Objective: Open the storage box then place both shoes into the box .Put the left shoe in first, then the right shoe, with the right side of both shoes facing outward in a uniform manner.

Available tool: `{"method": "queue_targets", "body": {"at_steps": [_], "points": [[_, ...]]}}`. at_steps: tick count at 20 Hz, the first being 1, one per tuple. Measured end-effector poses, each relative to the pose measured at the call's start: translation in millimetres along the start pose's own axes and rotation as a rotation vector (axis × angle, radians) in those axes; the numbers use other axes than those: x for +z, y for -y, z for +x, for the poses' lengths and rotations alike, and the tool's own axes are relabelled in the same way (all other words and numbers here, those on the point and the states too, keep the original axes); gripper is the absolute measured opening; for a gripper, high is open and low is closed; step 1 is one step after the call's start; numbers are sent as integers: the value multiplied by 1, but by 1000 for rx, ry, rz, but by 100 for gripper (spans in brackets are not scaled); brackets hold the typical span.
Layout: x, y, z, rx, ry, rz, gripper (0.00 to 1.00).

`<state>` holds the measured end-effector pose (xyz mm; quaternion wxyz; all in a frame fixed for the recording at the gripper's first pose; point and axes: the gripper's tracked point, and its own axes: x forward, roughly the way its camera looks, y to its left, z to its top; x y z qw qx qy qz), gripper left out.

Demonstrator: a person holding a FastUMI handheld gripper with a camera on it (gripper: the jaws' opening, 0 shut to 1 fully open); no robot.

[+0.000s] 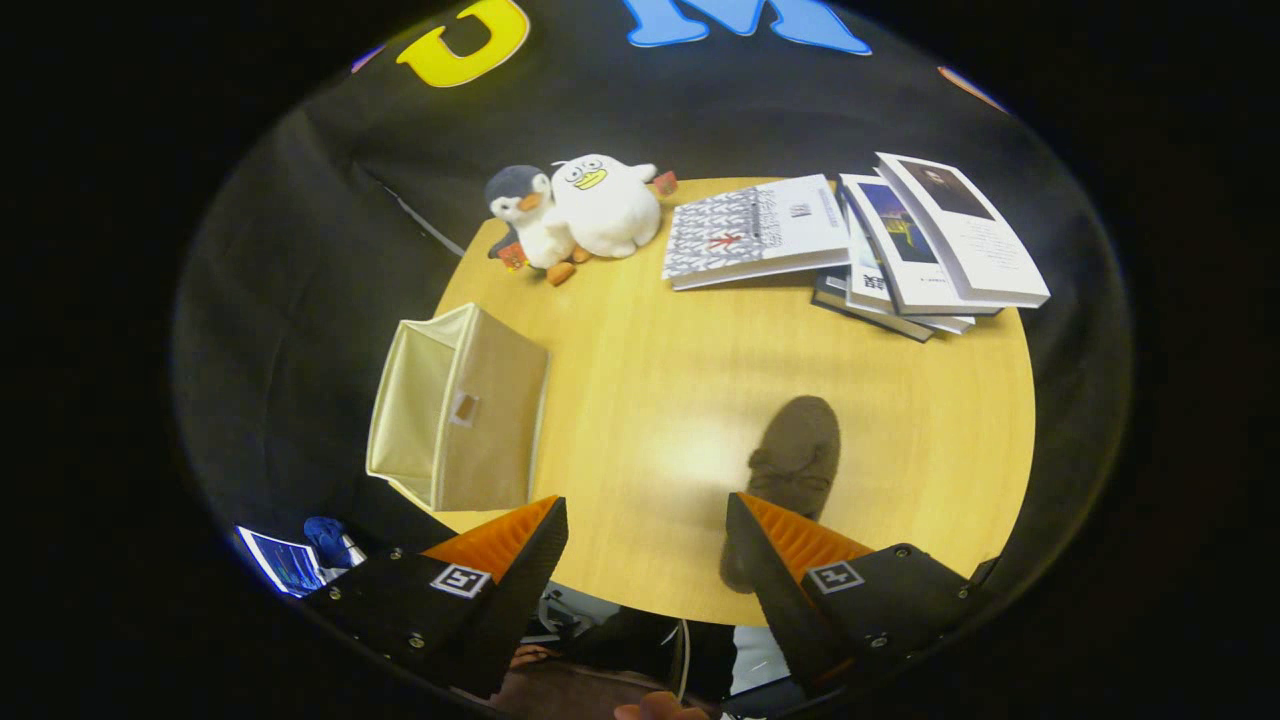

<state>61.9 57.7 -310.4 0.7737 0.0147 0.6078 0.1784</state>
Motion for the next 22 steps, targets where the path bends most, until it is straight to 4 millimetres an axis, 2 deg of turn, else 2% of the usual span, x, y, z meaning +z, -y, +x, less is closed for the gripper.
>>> {"method": "queue_targets", "body": {"at_steps": [3, 5, 9, 13, 15, 17, 18, 19, 20, 21, 22], "points": [[-23, 50, 18, -76, -42, 31, 99], [-40, 72, 33, -82, -85, 79, 100], [-66, 100, 63, -71, -153, 154, 99], [-81, 125, 88, -94, -189, 189, 99], [-82, 135, 104, -103, -202, 206, 99], [-81, 143, 115, -124, -208, 223, 85], [-80, 142, 121, -109, -209, 234, 79], [-79, 137, 123, -79, -216, 257, 69], [-80, 131, 127, -50, -225, 281, 47], [-81, 136, 126, -78, -231, 292, 37], [-80, 136, 125, -79, -231, 294, 13]]}}
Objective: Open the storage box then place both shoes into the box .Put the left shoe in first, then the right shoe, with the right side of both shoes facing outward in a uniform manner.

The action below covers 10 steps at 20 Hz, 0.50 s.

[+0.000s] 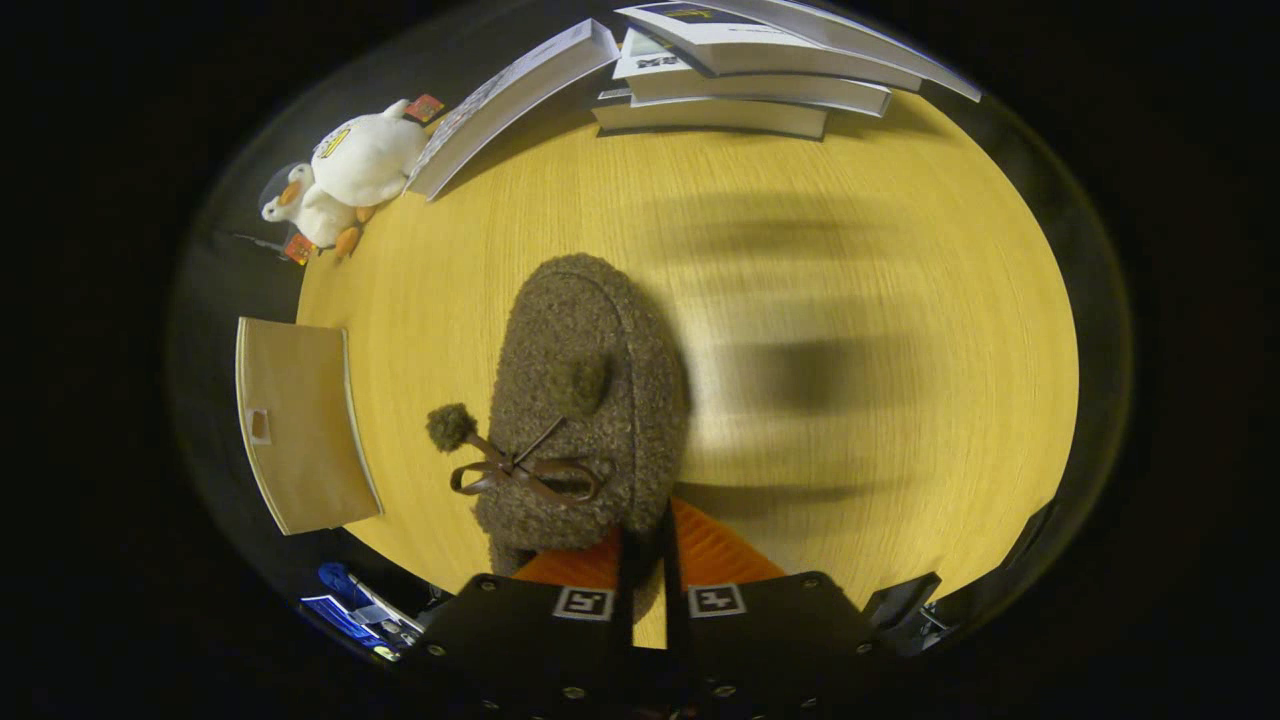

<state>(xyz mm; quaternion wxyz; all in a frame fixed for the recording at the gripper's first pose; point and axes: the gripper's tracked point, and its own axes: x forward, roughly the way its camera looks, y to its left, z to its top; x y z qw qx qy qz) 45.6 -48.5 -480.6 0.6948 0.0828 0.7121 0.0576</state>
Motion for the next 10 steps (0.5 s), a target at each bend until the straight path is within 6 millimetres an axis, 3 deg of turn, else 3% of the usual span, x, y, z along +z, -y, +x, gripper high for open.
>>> {"method": "queue_targets", "body": {"at_steps": [1, 6, 10], "points": [[0, -3, -3, 10, 4, -20, 7], [-1, -19, -27, 26, 33, -109, 7], [3, -56, -61, 58, 71, -182, 7]]}}
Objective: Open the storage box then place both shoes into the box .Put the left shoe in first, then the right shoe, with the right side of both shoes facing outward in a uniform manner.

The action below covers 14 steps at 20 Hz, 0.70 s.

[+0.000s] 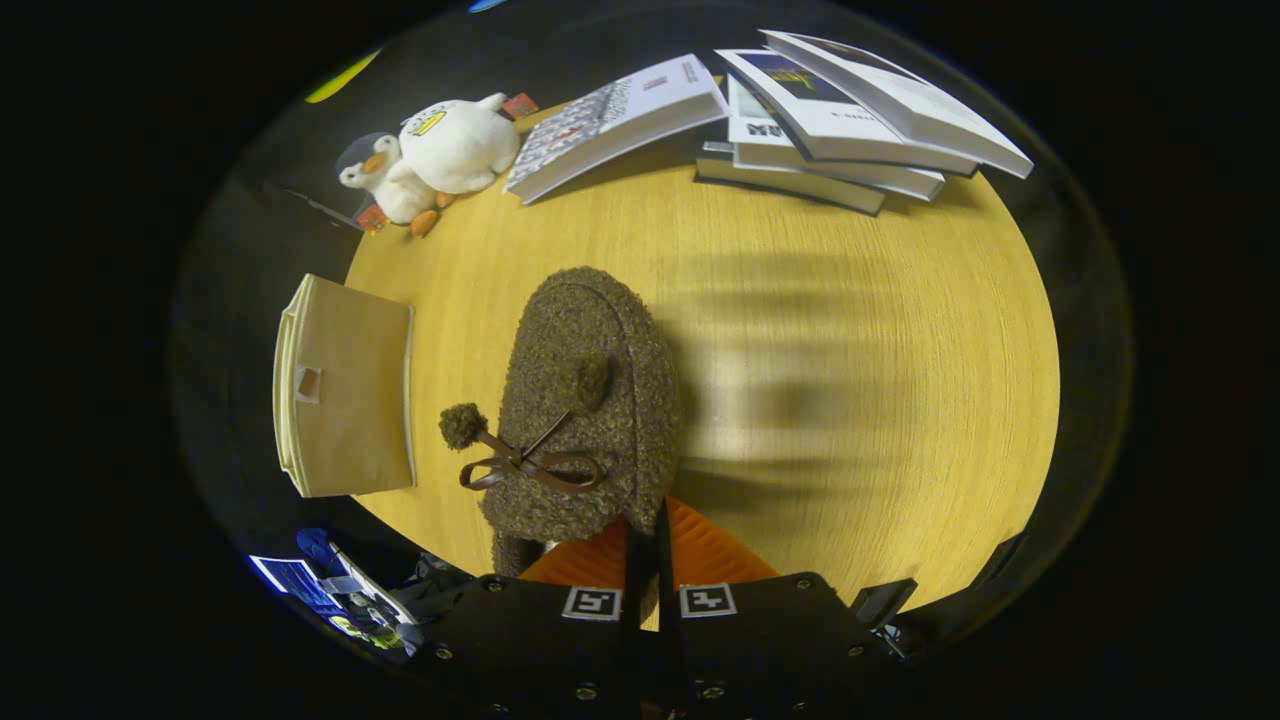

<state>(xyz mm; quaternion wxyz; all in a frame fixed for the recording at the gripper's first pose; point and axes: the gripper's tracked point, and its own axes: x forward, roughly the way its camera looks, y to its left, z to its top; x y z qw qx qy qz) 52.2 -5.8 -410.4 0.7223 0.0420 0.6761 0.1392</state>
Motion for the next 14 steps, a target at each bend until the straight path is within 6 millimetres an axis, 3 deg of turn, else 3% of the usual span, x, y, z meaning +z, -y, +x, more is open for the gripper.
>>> {"method": "queue_targets", "body": {"at_steps": [3, 7, 11, 14], "points": [[18, -42, -27, 37, 43, -75, 7], [40, -118, -55, 114, 85, -205, 7], [60, -201, -65, 150, 109, -350, 7], [69, -268, -61, 191, 108, -438, 7]]}}
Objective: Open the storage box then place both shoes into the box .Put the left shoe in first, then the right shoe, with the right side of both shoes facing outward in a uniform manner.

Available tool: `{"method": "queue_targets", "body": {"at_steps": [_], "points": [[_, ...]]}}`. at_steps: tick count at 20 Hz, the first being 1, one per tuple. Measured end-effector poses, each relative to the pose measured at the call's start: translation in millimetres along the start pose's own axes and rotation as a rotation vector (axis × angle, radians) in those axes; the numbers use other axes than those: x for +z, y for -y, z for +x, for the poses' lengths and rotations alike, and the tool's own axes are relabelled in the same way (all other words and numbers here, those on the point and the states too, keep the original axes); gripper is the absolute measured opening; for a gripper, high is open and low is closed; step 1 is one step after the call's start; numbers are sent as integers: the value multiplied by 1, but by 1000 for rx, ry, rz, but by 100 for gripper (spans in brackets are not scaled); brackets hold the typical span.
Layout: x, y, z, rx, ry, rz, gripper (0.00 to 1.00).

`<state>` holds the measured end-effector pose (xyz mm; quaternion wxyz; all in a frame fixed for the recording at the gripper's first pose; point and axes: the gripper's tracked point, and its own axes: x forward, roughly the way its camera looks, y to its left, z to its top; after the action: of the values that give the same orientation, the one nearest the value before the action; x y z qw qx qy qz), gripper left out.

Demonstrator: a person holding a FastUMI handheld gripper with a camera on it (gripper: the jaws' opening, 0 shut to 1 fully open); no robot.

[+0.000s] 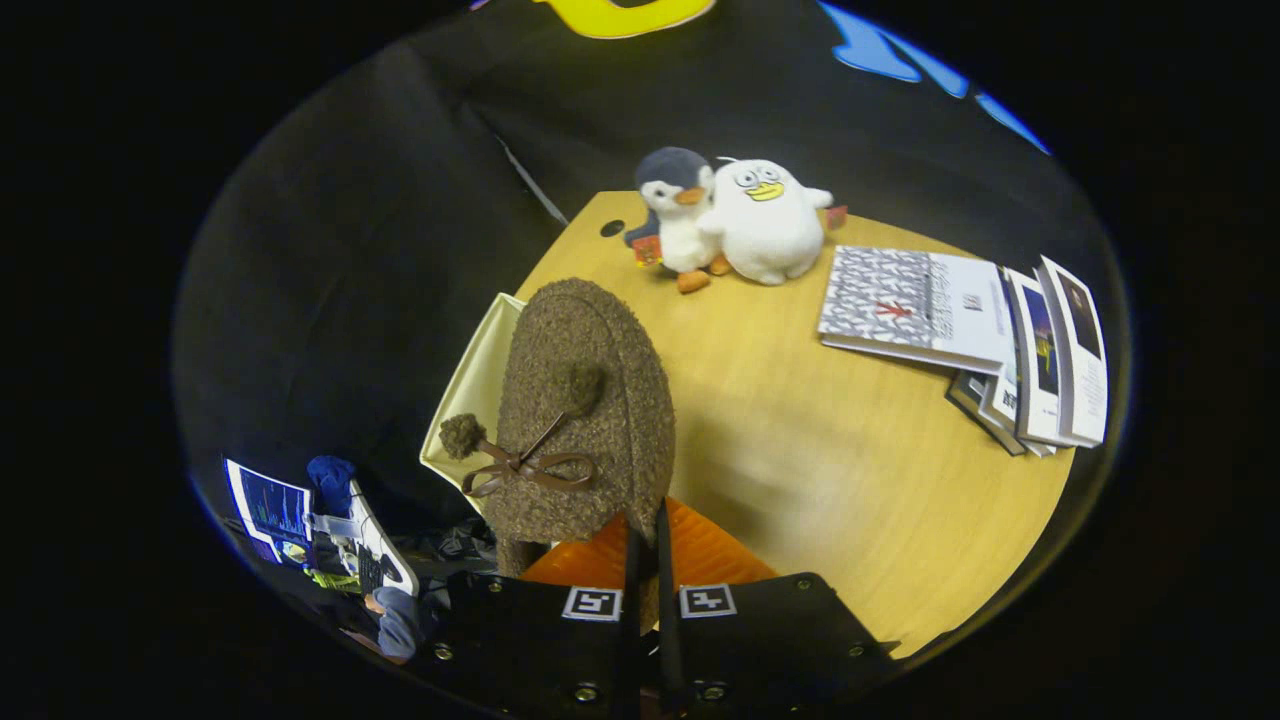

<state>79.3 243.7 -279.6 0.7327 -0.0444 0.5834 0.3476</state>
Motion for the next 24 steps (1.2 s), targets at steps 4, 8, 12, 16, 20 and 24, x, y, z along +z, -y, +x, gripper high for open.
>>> {"method": "queue_targets", "body": {"at_steps": [4, 8, 12, 16, 20, 24], "points": [[27, -57, 40, 53, -35, -37, 7], [37, -89, 86, 48, -93, -50, 7], [38, -98, 130, -9, -149, -53, 7], [29, -93, 170, -89, -204, -55, 7], [21, -87, 197, -169, -234, -83, 7], [20, -92, 208, -223, -234, -110, 7]]}}
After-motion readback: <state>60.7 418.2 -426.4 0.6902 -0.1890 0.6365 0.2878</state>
